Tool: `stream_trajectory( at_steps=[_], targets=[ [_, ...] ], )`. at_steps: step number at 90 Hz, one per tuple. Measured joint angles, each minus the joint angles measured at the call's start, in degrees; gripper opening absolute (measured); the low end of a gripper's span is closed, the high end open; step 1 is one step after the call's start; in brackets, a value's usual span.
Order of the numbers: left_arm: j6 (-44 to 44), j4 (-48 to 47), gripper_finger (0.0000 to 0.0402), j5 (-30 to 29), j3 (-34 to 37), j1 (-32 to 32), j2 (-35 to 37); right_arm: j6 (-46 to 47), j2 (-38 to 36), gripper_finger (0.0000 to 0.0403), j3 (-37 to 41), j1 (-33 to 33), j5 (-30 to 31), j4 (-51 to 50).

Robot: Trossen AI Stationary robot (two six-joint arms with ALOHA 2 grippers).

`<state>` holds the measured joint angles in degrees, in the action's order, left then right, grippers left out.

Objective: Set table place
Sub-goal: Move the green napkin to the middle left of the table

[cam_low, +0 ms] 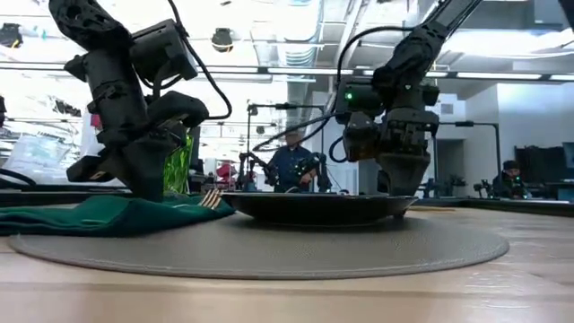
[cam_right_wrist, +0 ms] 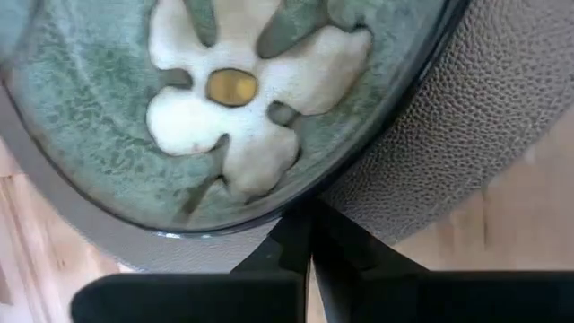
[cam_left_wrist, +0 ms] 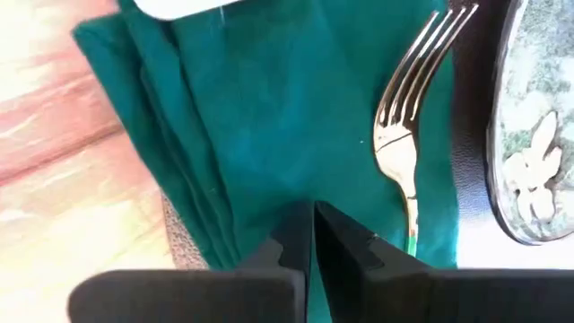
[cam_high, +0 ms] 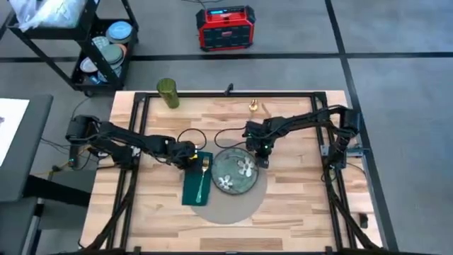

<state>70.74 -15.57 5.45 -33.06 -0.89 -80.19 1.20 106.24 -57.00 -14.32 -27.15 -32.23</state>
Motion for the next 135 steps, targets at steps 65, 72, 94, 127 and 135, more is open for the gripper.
stream_trajectory(
  at_steps=[65,72,94,127,135],
  targets=[
    [-12.6,-17.0,0.0000,4.8,-0.4,0.2,0.3,-1.1,3.3,0.0000,0.1,-2.5,-1.3,-1.4],
    [-14.4,-17.2,0.0000,4.8,-0.4,0.2,0.3,-1.4,3.3,0.0000,0.1,-2.6,-1.3,-1.4],
    [-17.4,-23.1,0.0000,3.4,-0.3,1.9,0.3,-4.2,3.3,0.0000,0.1,-2.9,-1.3,-2.4],
    [-16.6,-24.6,0.0000,1.9,-0.2,2.9,0.3,-7.8,3.3,0.0000,0.2,-5.2,-1.2,-4.6],
    [-17.6,-25.2,0.0000,1.8,-0.2,2.9,0.3,-7.9,3.3,0.0000,0.2,-5.8,-1.2,-4.7]
  ],
)
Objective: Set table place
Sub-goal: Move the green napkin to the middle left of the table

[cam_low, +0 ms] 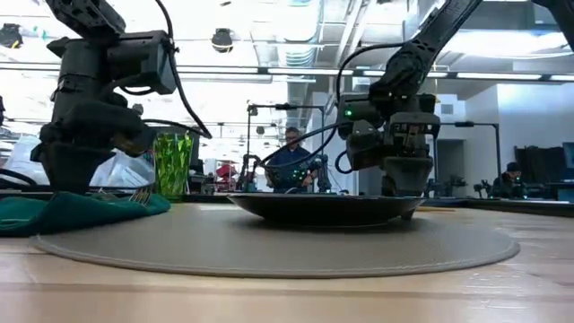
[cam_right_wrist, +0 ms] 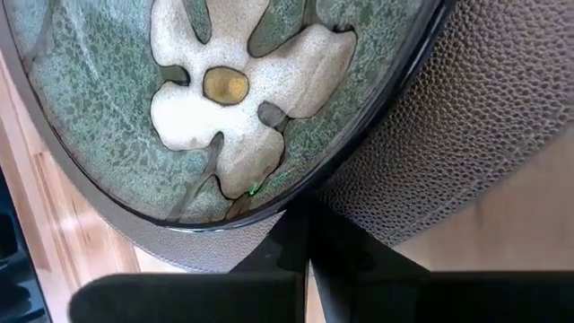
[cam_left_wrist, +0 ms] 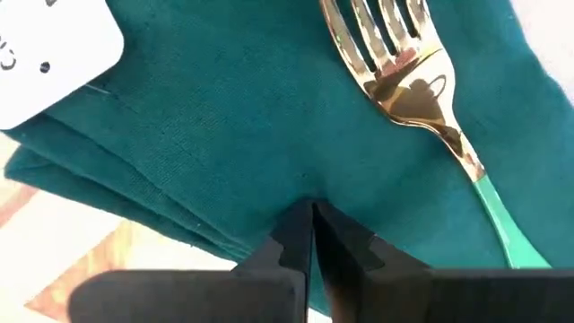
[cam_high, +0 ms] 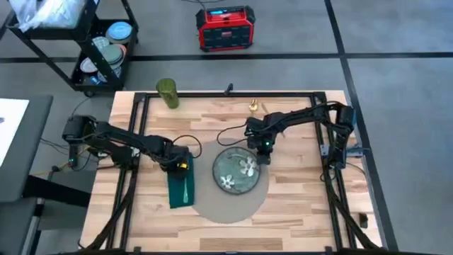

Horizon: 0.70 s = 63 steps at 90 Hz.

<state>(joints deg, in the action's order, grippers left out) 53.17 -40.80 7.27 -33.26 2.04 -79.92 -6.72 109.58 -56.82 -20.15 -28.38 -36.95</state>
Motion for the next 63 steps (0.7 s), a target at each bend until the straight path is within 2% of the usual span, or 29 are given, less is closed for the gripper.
stream_trajectory(
  at_steps=[20,39,50,63],
  targets=[
    [-2.5,0.1,0.0000,-0.5,0.0,0.0,0.0,-0.3,0.0,0.0000,0.0,-0.5,0.0,-0.1],
    [0.9,0.5,0.0000,-2.6,0.0,0.1,0.0,-1.1,0.0,0.0000,0.0,0.2,-0.9,0.4],
    [3.7,0.9,0.0000,-7.3,-0.7,0.0,2.0,-1.3,0.0,0.0000,0.1,0.3,-0.9,0.7],
    [6.0,-2.6,0.0000,-8.2,-2.8,0.0,6.8,-3.0,0.0,0.0000,0.1,0.5,-1.0,1.3]
  ],
)
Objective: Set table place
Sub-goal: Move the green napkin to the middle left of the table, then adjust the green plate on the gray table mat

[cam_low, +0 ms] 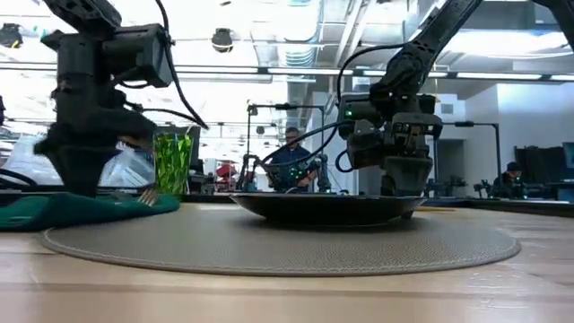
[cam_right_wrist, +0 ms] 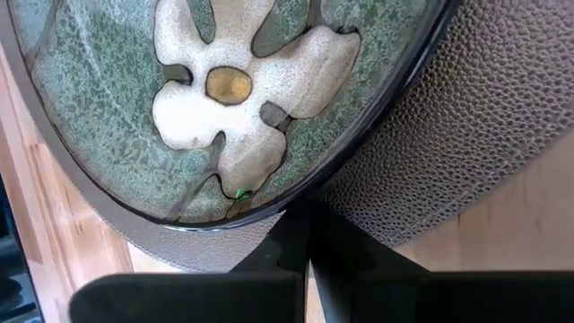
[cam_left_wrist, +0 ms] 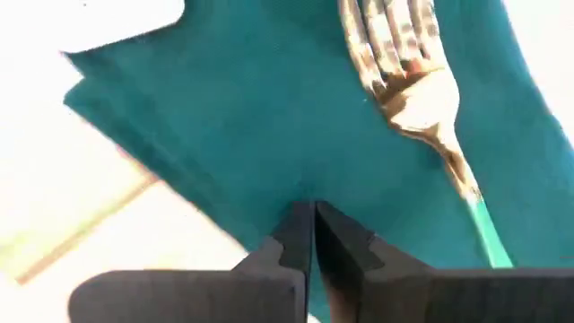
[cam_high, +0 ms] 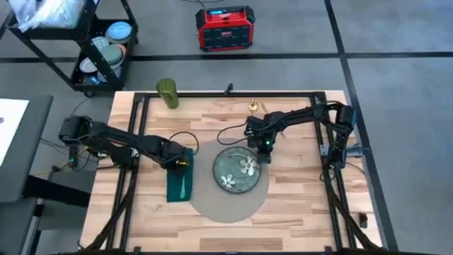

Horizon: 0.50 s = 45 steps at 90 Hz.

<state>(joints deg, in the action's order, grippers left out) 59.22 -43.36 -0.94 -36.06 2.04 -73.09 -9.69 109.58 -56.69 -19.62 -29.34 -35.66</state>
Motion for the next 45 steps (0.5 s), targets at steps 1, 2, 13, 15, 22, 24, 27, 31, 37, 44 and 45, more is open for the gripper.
stream_trajectory(
  at_steps=[1,2,13,15,22,24,27,31,37,44,45],
  targets=[
    [0.3,0.3,0.0000,0.1,-0.1,0.0,0.5,-0.2,0.0,0.0000,0.0,0.0,0.0,0.1],
    [0.5,0.7,0.0000,0.1,-0.2,0.1,1.0,-0.4,0.0,0.0000,0.0,0.0,0.0,0.2],
    [2.7,0.1,0.0000,0.9,-0.2,0.7,3.8,-1.2,0.0,0.0000,0.0,-0.2,0.0,0.4],
    [2.7,0.0,0.0000,1.0,-0.2,0.8,4.0,-1.2,0.0,0.0000,0.0,-0.3,0.0,0.4],
    [4.3,-2.2,0.0000,1.3,-0.4,1.2,5.2,-1.1,0.0,0.0000,0.0,-0.6,-0.1,0.3],
    [5.2,-2.7,0.0000,0.9,-0.5,1.2,5.5,-1.1,0.0,0.0000,0.0,-0.8,-0.1,0.3],
    [6.9,-2.8,0.0000,-0.4,-0.6,1.3,6.1,-1.1,0.0,0.0000,0.0,-1.0,-0.2,0.3],
    [8.8,-2.6,0.0000,-2.5,-0.9,1.3,7.0,-0.9,0.0,0.0000,0.0,-1.2,-0.6,0.3],
    [9.9,-0.3,0.0000,-6.1,-2.1,0.9,8.7,0.2,-0.1,0.0000,0.0,-1.5,-0.8,0.0],
    [9.4,3.3,0.0000,-9.8,-3.4,-0.2,10.4,1.0,-1.1,0.0000,0.1,-1.8,-0.3,-0.3],
    [9.2,4.2,0.0000,-10.3,-3.5,-0.3,10.6,1.3,-1.4,0.0000,0.1,-1.9,-0.1,-0.4]
  ],
)
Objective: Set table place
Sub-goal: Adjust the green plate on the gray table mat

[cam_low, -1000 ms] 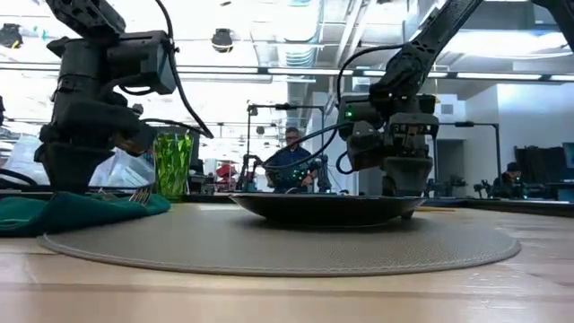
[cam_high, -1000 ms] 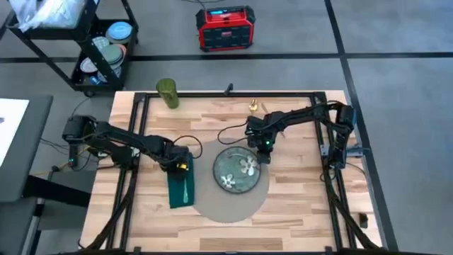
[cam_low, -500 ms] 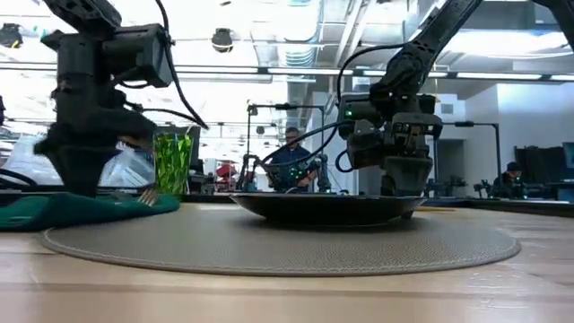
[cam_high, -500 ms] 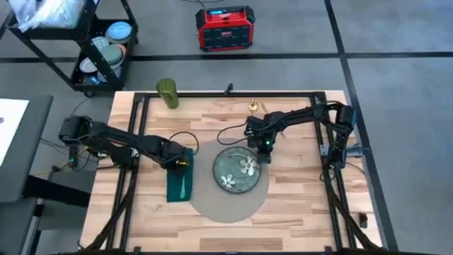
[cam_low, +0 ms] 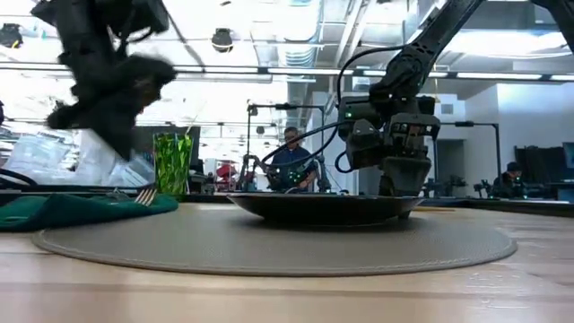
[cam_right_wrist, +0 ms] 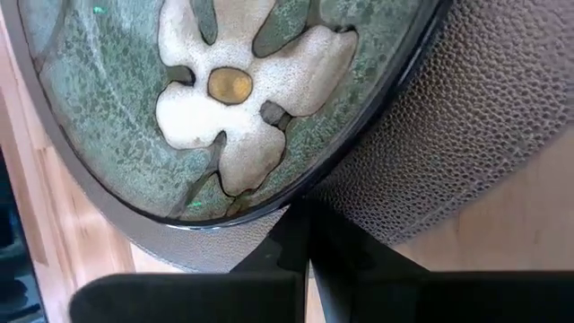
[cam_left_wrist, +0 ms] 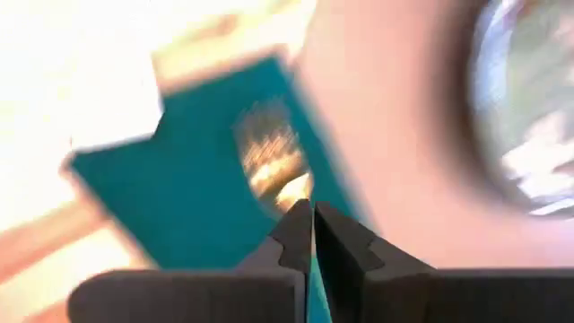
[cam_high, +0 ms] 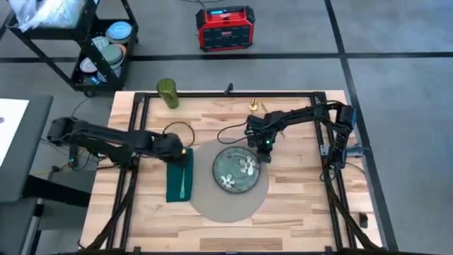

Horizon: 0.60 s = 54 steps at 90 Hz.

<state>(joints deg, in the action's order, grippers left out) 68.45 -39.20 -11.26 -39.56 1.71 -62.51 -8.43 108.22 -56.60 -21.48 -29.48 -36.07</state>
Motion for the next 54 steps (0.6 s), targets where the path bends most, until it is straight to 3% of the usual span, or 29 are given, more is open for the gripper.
stream_trajectory(
  at_steps=[16,31,42,54],
  targets=[
    [-2.9,10.1,0.0000,-5.9,-0.3,-3.4,-0.2,3.4,-3.1,0.0000,0.2,-0.1,2.7,-0.2],
    [-8.4,14.9,0.0000,-1.6,-0.3,-6.1,-6.5,6.4,-3.4,0.0008,0.1,-0.1,2.5,-1.7],
    [-10.7,25.1,0.0000,3.4,-0.3,-6.3,-10.9,8.0,-3.5,0.0039,0.1,0.0,1.7,-6.4],
    [-9.4,31.7,0.0000,3.8,-0.3,-6.0,-14.3,9.4,-3.5,0.0072,0.1,-0.9,1.1,-8.2]
  ],
)
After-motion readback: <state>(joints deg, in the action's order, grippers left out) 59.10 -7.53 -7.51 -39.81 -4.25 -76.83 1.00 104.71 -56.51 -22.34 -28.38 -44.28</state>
